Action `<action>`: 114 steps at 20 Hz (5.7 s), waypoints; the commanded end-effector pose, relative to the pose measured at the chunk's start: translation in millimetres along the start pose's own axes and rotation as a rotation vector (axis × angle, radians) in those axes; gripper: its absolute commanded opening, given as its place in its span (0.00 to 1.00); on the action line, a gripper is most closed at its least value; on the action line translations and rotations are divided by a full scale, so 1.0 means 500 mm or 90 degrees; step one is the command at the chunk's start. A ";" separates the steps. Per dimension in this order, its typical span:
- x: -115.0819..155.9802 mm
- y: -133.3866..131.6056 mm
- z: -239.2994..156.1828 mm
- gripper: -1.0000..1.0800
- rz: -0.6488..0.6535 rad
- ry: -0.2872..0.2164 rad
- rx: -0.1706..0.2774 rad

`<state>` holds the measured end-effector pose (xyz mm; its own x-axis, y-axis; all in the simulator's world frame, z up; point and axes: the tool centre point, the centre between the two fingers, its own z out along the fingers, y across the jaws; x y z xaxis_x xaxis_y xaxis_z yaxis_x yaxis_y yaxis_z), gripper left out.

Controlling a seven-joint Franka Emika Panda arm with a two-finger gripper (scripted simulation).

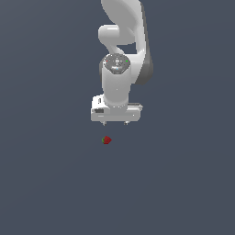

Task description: Pick up the object and move it to a goal position.

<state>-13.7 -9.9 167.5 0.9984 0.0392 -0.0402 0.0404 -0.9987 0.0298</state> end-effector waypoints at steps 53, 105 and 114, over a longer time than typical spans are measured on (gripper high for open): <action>0.025 0.098 0.188 0.96 -0.678 0.032 0.003; 0.025 0.103 0.116 0.00 -0.694 0.033 0.003; 0.022 0.109 -0.095 0.00 -0.695 0.034 0.003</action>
<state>1.2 -62.5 197.4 0.4261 0.9047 0.0000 0.9047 -0.4261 0.0002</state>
